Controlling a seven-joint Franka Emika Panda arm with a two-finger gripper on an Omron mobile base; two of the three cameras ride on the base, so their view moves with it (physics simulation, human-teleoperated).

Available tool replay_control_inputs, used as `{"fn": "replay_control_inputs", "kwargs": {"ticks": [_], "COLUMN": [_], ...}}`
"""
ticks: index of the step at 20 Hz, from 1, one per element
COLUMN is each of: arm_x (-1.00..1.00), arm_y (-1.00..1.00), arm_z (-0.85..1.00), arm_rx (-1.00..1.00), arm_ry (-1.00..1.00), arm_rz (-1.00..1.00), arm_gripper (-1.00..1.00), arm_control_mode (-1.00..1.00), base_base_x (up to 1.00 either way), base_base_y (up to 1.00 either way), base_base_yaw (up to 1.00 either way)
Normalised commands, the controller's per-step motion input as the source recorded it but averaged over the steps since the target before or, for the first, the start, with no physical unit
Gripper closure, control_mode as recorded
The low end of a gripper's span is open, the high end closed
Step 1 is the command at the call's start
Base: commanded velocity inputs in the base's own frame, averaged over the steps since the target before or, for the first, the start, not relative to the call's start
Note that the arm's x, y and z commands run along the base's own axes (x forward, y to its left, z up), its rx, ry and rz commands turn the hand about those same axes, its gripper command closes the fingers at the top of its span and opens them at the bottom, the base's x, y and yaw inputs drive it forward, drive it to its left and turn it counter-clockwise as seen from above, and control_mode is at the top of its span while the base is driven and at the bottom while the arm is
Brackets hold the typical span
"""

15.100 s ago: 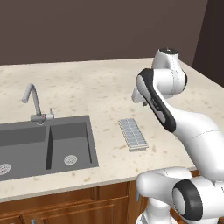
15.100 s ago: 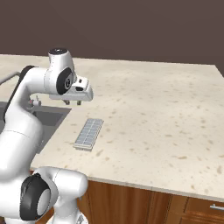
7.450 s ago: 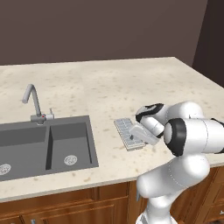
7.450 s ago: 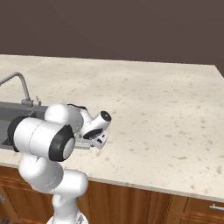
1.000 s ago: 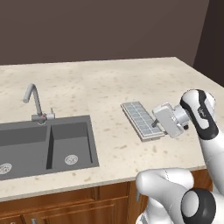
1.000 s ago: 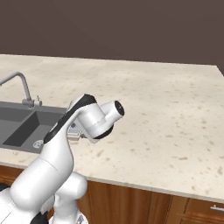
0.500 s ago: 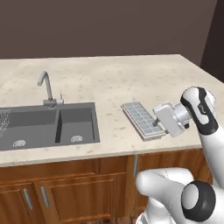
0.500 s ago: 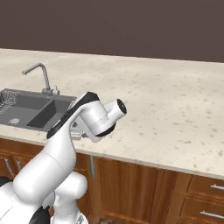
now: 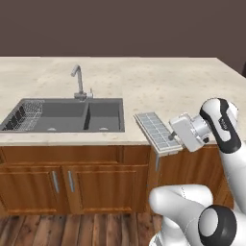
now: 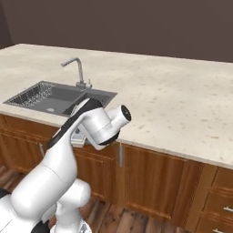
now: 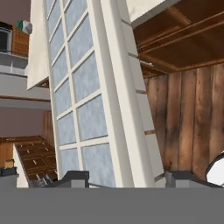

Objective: The ice cube tray has been filled with water. Take the tray and place it in the freezer to make ice. Close the freezer door after placing the tray.

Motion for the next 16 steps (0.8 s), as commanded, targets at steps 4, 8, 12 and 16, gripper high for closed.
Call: {"fn": "replay_control_inputs", "kwargs": {"ticks": [4, 8, 12, 16], "arm_x": [0.0, 0.0, 0.0, 0.0], "arm_y": [0.0, 0.0, 0.0, 0.0], "arm_z": [0.0, 0.0, 0.0, 0.0], "arm_rx": [0.0, 0.0, 0.0, 0.0], "arm_ry": [0.0, 0.0, 0.0, 0.0], "arm_rz": [0.0, 0.0, 0.0, 0.0], "arm_gripper": [1.0, 1.0, 1.0, 1.0], "arm_control_mode": [1.0, 1.0, 1.0, 1.0], "base_base_x": [0.0, 0.04, 0.22, 0.28], "base_base_y": [0.34, 0.36, 0.37, 0.41], "base_base_yaw": [0.36, 0.44, 0.48, 0.46]}}
